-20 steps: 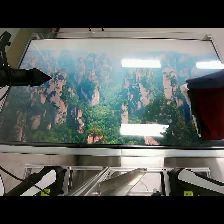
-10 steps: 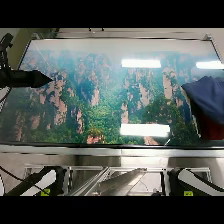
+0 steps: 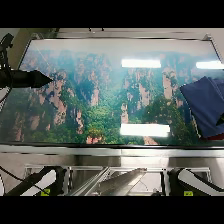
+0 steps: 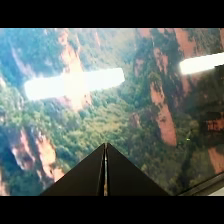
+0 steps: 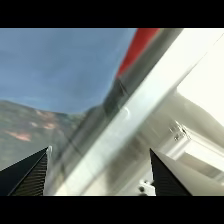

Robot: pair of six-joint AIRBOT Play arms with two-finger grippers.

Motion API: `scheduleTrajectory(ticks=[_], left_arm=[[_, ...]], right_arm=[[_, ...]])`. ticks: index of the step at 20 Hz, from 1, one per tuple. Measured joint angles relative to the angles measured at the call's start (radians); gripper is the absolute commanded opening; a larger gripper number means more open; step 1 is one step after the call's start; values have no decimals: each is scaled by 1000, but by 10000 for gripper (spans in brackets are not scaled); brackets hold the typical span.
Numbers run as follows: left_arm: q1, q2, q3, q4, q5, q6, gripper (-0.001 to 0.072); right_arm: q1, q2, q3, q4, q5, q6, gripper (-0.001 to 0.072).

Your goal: Fold the shirts.

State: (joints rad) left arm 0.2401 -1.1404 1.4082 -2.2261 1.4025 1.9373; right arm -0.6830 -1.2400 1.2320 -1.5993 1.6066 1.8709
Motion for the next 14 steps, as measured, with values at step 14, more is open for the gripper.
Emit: scheduleTrajectory(ticks=[14], left_arm=[[0, 280, -360, 1, 34, -71, 12]], right_arm=[[470, 307, -134, 311, -144, -76, 15]])
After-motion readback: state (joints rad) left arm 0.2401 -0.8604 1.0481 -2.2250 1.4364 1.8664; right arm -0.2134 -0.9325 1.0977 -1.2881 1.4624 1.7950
